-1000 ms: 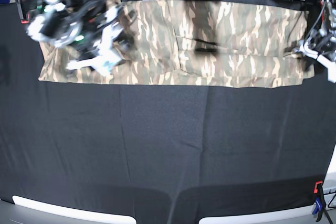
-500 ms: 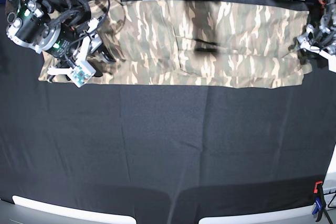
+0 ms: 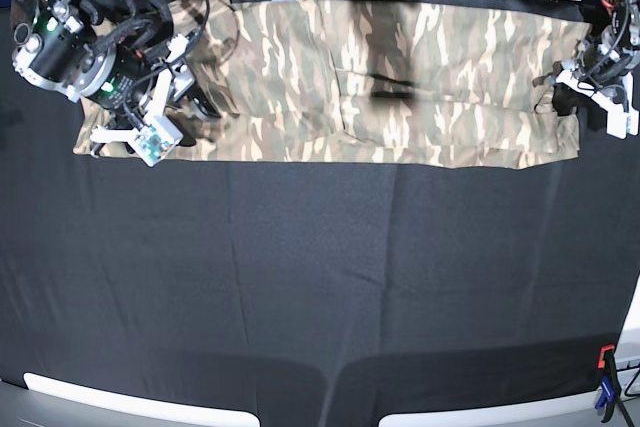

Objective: Layout the t-shirt on the table in an organized manner, then fold the t-shirt properly
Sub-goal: 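Grasp the strip's other end with the left gripper and lift it, then fold the held end inward toward the middle with the left gripper, then release the cloth and raise the left gripper away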

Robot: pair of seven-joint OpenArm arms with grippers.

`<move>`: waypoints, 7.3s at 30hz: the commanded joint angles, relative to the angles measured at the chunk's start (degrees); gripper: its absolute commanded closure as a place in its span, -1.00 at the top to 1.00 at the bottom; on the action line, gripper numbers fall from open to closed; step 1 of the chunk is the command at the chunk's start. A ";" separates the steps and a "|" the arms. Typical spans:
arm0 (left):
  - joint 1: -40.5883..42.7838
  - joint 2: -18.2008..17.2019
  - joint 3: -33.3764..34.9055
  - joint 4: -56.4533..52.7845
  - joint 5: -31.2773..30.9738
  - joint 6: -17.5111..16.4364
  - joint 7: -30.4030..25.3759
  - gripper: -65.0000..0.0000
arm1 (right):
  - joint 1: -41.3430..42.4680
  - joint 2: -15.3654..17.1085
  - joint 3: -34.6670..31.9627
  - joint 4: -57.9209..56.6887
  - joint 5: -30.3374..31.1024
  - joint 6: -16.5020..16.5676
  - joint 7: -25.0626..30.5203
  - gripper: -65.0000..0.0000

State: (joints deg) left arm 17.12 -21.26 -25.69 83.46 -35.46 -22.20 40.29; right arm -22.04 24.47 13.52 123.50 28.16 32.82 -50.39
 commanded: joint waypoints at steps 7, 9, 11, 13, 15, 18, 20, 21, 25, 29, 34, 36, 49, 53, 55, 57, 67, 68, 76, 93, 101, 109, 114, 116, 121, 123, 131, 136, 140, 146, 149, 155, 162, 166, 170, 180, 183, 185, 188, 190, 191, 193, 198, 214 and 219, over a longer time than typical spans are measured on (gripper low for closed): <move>-0.48 -0.70 -0.20 0.63 10.93 8.96 -4.39 -1.00 | 0.28 0.61 0.39 1.09 0.96 0.39 1.57 -0.24; -1.14 -0.72 -0.22 0.74 13.86 11.67 -4.37 -1.00 | 0.28 0.61 0.39 1.09 0.61 0.39 1.60 -0.24; -1.57 -0.70 -0.22 1.75 16.11 13.55 -4.37 -1.00 | 0.28 0.61 0.39 1.07 -0.31 0.39 2.36 -0.24; -1.51 -0.68 -0.20 4.31 17.14 13.66 -4.33 -1.00 | 0.28 0.63 0.39 0.61 -1.97 0.37 3.80 -0.24; -0.87 -0.66 -0.20 8.31 17.44 13.79 -4.26 -1.00 | 0.42 0.63 0.39 -0.17 -4.02 0.37 4.81 -0.24; 0.66 -0.59 -0.20 15.80 16.09 14.93 -1.44 -1.00 | 1.44 0.63 0.42 -2.29 -6.84 0.37 5.01 -0.24; 2.16 -0.48 -0.20 20.96 12.41 14.97 0.15 -1.00 | 2.86 0.66 0.42 -4.00 -7.19 0.35 4.98 -0.24; 3.04 -0.35 -0.11 23.37 10.03 14.97 0.74 -1.00 | 3.72 0.63 0.42 -4.96 -7.17 0.35 4.98 -0.24; 5.70 3.06 -0.09 31.41 3.67 14.56 3.45 -1.00 | 7.50 0.61 0.42 -7.87 -7.19 0.33 5.03 -0.24; 6.84 9.38 0.52 35.50 -3.82 11.13 7.08 -1.00 | 11.19 0.61 0.42 -9.09 -7.19 0.20 5.01 -0.24; 6.69 15.58 6.88 35.89 -6.47 10.80 9.73 -1.00 | 14.99 0.61 0.44 -9.16 -7.21 -0.17 4.94 -0.24; 6.69 17.07 11.04 35.89 -6.49 10.80 9.79 -1.00 | 15.76 0.63 0.57 -9.16 -7.21 -0.74 4.90 -0.24; 6.51 22.51 32.63 35.71 5.38 12.59 5.88 -1.00 | 15.82 0.63 9.99 -10.51 -3.67 -0.79 2.27 -0.24; 6.51 22.51 34.25 34.53 5.66 12.59 4.26 -1.00 | 15.82 0.61 11.61 -10.51 -2.01 -0.74 1.38 -0.24; 6.51 22.49 34.38 33.79 5.66 12.59 2.23 -1.00 | 15.65 0.63 11.61 -10.51 -1.97 -0.74 1.05 -0.24; 6.51 22.47 34.38 32.83 5.68 12.55 -0.28 -1.00 | 15.37 0.61 11.61 -10.51 -1.97 -0.76 0.13 -0.24; 3.30 22.49 34.42 27.71 4.35 4.46 -1.01 -0.24 | 15.34 0.63 11.61 -10.51 0.81 -0.70 -2.16 -0.24; 3.08 22.47 34.42 27.74 4.37 4.31 -1.33 -0.24 | 15.37 0.63 11.61 -10.51 0.81 -0.70 -2.16 -0.24; -0.79 22.34 34.32 27.74 13.51 3.32 -1.40 -0.24 | 15.32 2.12 11.65 -10.51 0.81 -0.70 -5.62 -0.24; -5.31 22.45 42.80 4.15 25.97 12.87 -24.17 -0.24 | 15.34 2.82 11.65 -10.51 1.05 -0.70 -5.62 -0.24; -9.86 24.92 44.54 -0.68 30.97 17.97 -24.44 -0.24 | 15.19 2.84 11.65 -10.51 1.03 -0.68 -7.65 -0.24; -9.35 24.85 44.54 15.93 33.20 17.94 -18.05 -0.24 | 13.88 3.39 11.65 -12.87 2.43 -0.70 -12.11 -0.24; -8.74 21.81 44.48 22.40 35.01 17.94 -14.80 -0.24 | 12.61 4.11 11.69 -20.31 4.55 0.15 -13.42 -0.24; -7.80 19.21 44.44 22.49 35.01 18.01 -14.80 -0.24 | 12.31 4.11 11.72 -22.64 7.08 1.42 -13.60 -0.24; -4.81 11.63 44.37 22.51 34.97 21.84 -15.47 -0.24 | 10.10 4.09 11.74 -24.04 9.88 3.74 -13.60 -0.24; -3.54 9.29 44.04 22.75 34.97 24.26 -16.37 -0.24 | 8.87 4.07 12.15 -24.04 11.26 4.46 -13.60 -0.24; 3.67 7.41 30.10 26.77 26.95 20.20 -17.20 -0.25 | 3.65 3.93 21.88 -24.04 20.63 6.23 -13.60 -0.24; 7.76 7.39 20.41 26.88 20.85 12.37 -16.98 -0.25 | 0.02 3.93 27.78 -24.04 23.50 6.86 -13.60 -0.24; 9.86 7.39 13.88 26.88 15.28 6.05 -14.43 -0.25 | -2.84 3.76 28.13 -24.04 23.52 7.13 -13.60 -0.24; 11.30 7.39 6.49 26.88 7.39 -2.62 -8.44 -0.25 | -3.54 2.80 28.13 -24.04 23.52 7.18 -13.49 -0.24; 12.28 7.34 4.63 26.88 6.43 -3.58 -8.15 -0.25 | -3.56 2.67 28.13 -24.04 23.45 7.18 -13.60 -0.24; 13.18 6.78 4.39 26.86 6.40 -3.56 -8.13 -0.25 | -3.56 2.67 28.13 -24.04 23.45 7.18 -13.62 -0.24; 13.22 6.78 4.39 26.86 6.45 -3.58 -8.13 -0.25 | -3.56 2.67 28.13 -24.06 23.21 7.18 -13.64 -0.24; 13.20 6.78 4.39 26.86 6.45 -3.58 -8.13 -0.25 | -3.54 2.67 28.13 -24.06 23.26 7.18 -13.62 -0.24; 13.20 6.78 4.39 26.86 6.45 -3.58 -8.13 -0.25 | -3.56 2.67 28.13 -24.04 23.26 7.18 -13.62 -0.24; 13.20 6.78 4.39 26.86 6.45 -3.61 -8.13 -0.25 | -3.54 2.67 28.13 -24.04 23.26 7.18 -13.62 -0.24; 13.20 6.78 4.39 26.86 6.45 -3.58 -8.13 -0.25 | -3.54 2.67 28.13 -24.04 23.26 7.18 -13.60 -0.24; 13.22 6.78 4.39 26.86 6.45 -3.58 -8.13 -0.25 | -3.54 2.67 28.13 -24.04 23.26 7.18 -13.60 -0.24; 13.22 6.78 4.39 26.86 6.45 -3.58 -8.13 -0.25 | -3.54 2.67 28.13 -24.04 23.21 7.18 -13.60 -0.24; 13.22 6.78 4.39 26.86 6.45 -3.58 -8.13 -0.25 | -3.54 2.67 28.13 -24.04 23.06 7.18 -13.60 -0.24; 13.22 6.78 4.39 26.86 6.47 -3.58 -8.13 -0.25 | -3.56 2.67 28.13 -24.04 23.06 7.18 -13.60 -0.24; 13.22 6.78 4.39 26.86 6.45 -3.61 -8.13 -0.25 | -3.56 2.67 28.13 -24.04 23.06 7.18 -13.62 -0.24; 13.22 6.78 4.39 26.86 6.47 -3.61 -8.13 -0.25 | -3.56 2.67 28.13 -24.06 23.02 7.18 -13.64 -0.20; 13.20 6.78 4.39 26.86 6.45 -3.58 -8.13 -0.25 | -3.37 2.71 28.06 -29.27 24.04 7.18 -13.27 0.10; 13.20 6.78 4.39 26.86 6.45 -3.58 -8.13 -0.25 | -3.34 2.84 28.04 -35.06 32.46 7.18 -13.35 0.10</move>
State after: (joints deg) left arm 30.15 -13.98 -21.02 109.23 -28.29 -25.58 33.47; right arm -25.52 26.04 41.12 87.66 59.40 39.46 -64.60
